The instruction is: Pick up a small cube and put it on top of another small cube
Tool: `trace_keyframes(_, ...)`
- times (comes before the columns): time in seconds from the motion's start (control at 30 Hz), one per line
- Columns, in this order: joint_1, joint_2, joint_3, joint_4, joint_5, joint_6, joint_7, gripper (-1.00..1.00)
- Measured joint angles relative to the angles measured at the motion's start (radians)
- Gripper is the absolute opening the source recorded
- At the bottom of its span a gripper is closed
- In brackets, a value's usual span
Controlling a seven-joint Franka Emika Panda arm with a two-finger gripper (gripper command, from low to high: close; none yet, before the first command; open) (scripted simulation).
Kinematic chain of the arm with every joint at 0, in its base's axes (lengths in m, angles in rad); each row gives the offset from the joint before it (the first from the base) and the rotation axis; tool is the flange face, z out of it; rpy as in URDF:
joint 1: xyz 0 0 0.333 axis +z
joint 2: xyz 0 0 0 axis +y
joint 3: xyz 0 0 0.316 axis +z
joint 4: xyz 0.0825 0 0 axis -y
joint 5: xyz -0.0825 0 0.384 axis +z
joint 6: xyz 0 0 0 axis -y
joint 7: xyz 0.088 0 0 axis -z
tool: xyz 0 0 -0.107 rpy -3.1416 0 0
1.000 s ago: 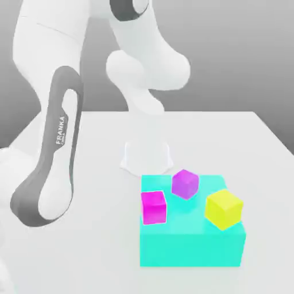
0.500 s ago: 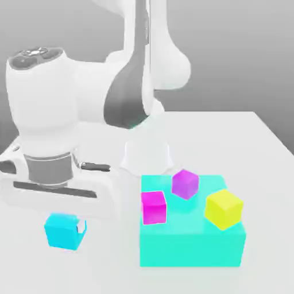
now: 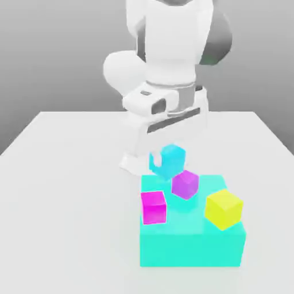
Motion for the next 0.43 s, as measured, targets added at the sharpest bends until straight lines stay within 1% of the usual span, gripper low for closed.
trace_keyframes(0.13, 0.097, -0.126, 0.008, -0.101, 0.006, -0.024, -0.141, -1.0)
trace_keyframes(0.2, 0.111, -0.101, 0.012, -0.133, 0.008, 0.033, -0.162, -1.0)
trace_keyframes(0.33, 0.112, 0.013, 0.02, -0.184, 0.014, 0.198, -0.171, -1.0)
trace_keyframes(0.37, 0.112, 0.029, 0.021, -0.19, 0.014, 0.22, -0.171, 1.0)
trace_keyframes(0.43, 0.112, 0.029, 0.021, -0.19, 0.014, 0.22, -0.171, 1.0)
